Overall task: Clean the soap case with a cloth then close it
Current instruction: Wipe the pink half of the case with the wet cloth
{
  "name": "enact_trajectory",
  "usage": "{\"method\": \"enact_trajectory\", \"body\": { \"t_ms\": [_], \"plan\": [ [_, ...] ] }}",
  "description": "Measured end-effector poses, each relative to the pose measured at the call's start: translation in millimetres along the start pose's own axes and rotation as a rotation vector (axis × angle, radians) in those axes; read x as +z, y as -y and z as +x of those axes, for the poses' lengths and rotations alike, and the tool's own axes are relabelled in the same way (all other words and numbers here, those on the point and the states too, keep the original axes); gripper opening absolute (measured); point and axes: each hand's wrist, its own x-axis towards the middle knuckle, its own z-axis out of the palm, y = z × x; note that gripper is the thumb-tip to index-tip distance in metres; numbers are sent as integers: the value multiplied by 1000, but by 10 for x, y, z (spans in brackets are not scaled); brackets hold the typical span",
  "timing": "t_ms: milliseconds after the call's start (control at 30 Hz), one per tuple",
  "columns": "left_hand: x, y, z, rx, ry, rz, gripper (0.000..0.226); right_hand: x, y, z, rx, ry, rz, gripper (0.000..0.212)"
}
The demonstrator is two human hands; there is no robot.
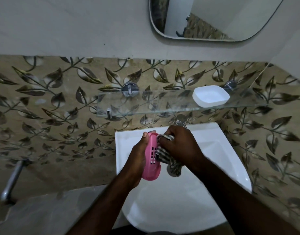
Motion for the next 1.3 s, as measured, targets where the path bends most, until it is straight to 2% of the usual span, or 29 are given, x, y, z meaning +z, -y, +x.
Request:
{"method": "enact_trajectory", "body": {
  "t_ms": [200,300,400,500,700,900,1000,1167,1300],
  "plan": [
    [63,-53,-25,-39,21,-55,60,-13,215,-4,-201,46,124,21],
    [38,-92,-34,-11,17,-53,58,3,123,50,-175,-5,91,23],
    [17,-77,-63,4,-1,17,53,16,-45,66,-100,28,15,25],
    [30,-26,-95,-29,6,36,63,5,-71,41,-81,79,-69,22],
    [79,-195,-92,-5,5,71,61,-68,36,-57,-199,-65,-73,15],
    [101,-190,-120,-8,10,139,64,-44,-27,-218,-107,-47,-14,15],
    [149,-187,-124,-16,16,158,70,-45,-17,-209,-37,-103,58,17],
    [154,-234,-115,57,-14,171,61,-110,85,-166,-26,-132,134,19],
    [104,-214,-88,121,-24,228,62,-37,40,-288,63,46,230,18]
  ]
}}
